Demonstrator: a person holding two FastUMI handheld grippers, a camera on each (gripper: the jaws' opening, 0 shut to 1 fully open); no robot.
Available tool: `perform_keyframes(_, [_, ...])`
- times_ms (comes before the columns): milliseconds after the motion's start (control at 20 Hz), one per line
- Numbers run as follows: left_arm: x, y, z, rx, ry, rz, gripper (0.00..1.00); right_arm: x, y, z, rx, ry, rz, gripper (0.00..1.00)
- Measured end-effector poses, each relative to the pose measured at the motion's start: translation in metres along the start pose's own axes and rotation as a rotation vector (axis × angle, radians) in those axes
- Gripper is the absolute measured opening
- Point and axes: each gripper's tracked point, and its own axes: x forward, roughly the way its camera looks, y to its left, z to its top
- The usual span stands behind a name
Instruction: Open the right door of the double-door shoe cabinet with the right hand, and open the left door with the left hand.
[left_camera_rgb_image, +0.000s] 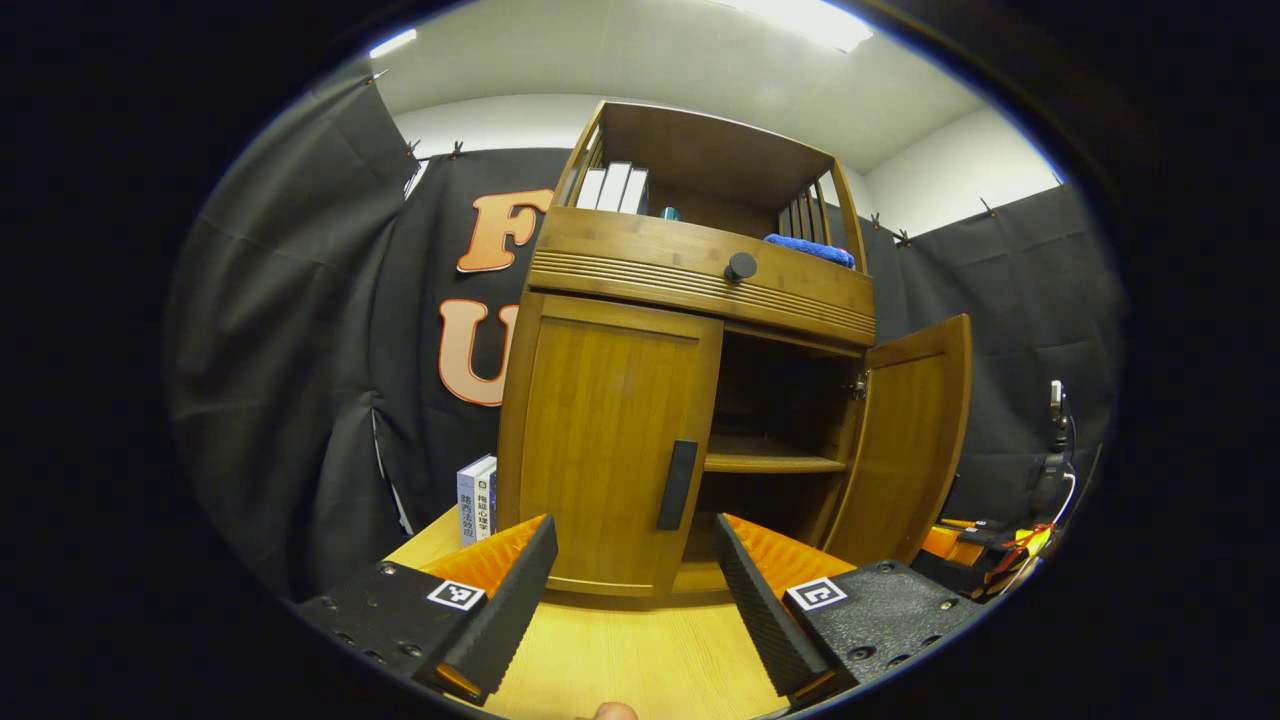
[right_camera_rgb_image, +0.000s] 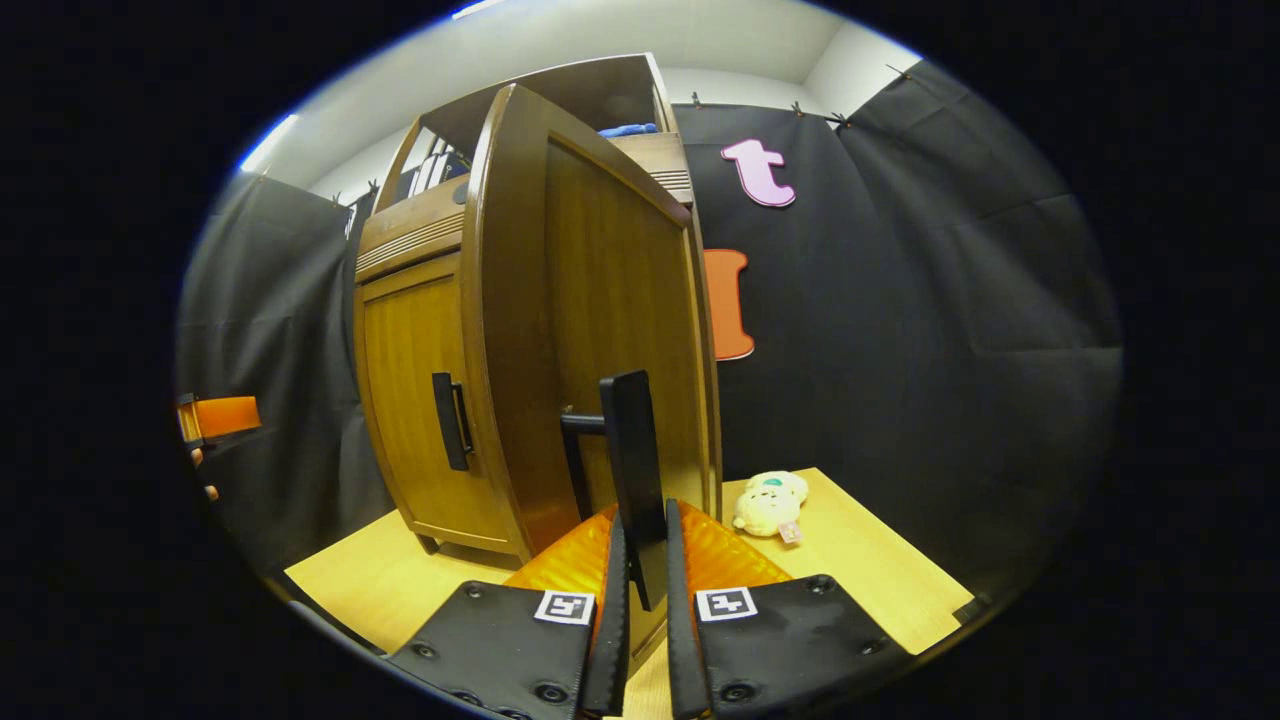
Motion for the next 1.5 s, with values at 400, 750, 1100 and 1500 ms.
perform_keyframes(400, [0.012,-0.018,0.000,0.001,-0.007,-0.003,0.92,-0.007,-0.055,0.008,0.031,-0.016,-0.069,0.08])
perform_keyframes(750, [0.025,-0.033,-0.007,0.015,0.005,0.000,0.98,-0.006,-0.061,0.011,-0.006,-0.019,-0.030,0.10])
perform_keyframes(1100, [0.051,-0.048,-0.012,0.031,0.003,0.004,0.92,-0.009,-0.084,0.011,0.009,-0.030,0.019,0.02])
perform_keyframes(1500, [0.083,-0.065,-0.025,0.039,0.013,-0.003,0.97,-0.023,-0.112,0.008,0.045,-0.048,0.038,0.09])
